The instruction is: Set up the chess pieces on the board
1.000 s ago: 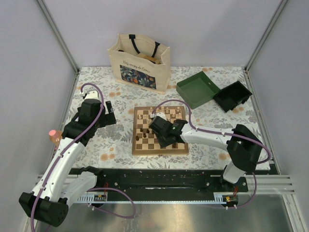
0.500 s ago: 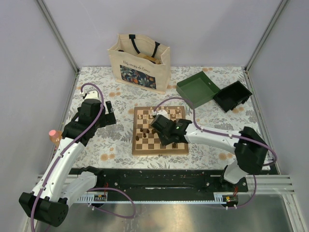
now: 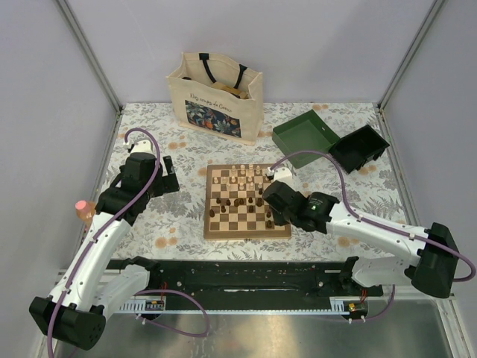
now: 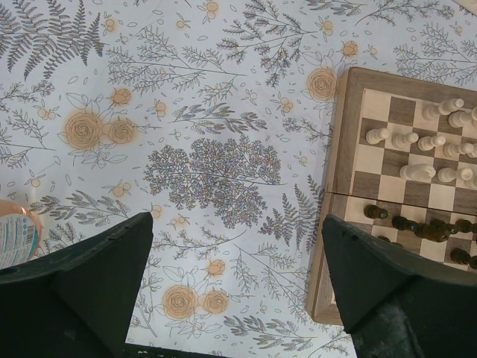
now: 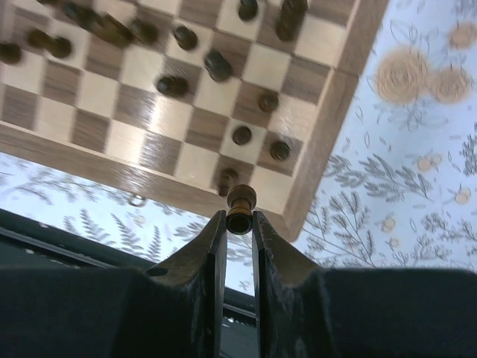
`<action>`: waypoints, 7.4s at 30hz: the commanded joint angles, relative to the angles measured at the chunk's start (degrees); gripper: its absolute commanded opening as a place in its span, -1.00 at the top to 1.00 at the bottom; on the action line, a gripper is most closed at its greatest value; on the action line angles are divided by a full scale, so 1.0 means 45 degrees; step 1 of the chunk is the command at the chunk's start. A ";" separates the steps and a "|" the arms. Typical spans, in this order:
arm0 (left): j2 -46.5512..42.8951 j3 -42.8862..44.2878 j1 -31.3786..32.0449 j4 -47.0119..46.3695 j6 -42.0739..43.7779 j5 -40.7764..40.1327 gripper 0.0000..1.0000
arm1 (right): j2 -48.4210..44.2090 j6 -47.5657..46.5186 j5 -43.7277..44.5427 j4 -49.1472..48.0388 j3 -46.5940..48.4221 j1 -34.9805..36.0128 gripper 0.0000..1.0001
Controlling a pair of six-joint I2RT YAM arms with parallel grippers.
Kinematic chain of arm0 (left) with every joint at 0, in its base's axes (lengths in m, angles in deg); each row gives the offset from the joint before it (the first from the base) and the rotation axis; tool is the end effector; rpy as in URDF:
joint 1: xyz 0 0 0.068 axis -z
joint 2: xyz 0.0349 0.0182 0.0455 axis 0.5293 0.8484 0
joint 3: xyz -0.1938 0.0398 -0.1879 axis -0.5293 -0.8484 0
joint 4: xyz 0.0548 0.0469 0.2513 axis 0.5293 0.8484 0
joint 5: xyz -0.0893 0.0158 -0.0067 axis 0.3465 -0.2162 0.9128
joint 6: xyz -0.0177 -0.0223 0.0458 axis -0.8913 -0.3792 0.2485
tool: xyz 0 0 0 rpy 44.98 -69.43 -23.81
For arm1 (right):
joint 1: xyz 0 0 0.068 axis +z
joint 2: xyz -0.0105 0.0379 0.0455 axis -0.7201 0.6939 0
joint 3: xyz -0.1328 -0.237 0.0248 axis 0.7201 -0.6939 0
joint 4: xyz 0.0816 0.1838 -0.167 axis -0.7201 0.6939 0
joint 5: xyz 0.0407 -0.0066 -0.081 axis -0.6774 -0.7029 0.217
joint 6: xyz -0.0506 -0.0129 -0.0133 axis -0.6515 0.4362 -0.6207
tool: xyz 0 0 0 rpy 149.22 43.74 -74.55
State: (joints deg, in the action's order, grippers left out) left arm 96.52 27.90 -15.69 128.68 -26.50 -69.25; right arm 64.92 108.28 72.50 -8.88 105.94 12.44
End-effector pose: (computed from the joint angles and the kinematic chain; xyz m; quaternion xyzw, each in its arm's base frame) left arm 0.1732 -0.0399 0.3190 -0.1033 0.8978 -0.0075 0.4281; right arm 0.1411 0.2047 0.2751 -0.1669 0.9169 0.0911 0.3510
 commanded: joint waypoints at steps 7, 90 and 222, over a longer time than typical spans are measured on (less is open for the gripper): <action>-0.0118 -0.0091 -0.0042 -0.0209 0.0157 -0.0051 -0.98 | 0.0939 0.0775 -0.0235 0.0332 -0.0844 -0.0226 0.67; -0.0196 -0.0110 -0.0061 -0.0209 0.0177 0.0105 -0.98 | 0.5881 -0.0787 -0.1623 -0.1193 0.3647 -0.0734 -0.01; -0.0020 -0.0090 -0.0140 -0.0228 0.0197 0.0320 -0.98 | 0.5432 -0.0162 -0.2736 -0.2500 0.2379 0.0594 0.60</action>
State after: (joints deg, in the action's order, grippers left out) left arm 97.81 27.50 -16.08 128.70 -26.08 -68.31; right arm 90.27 106.27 58.55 -16.38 117.81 14.60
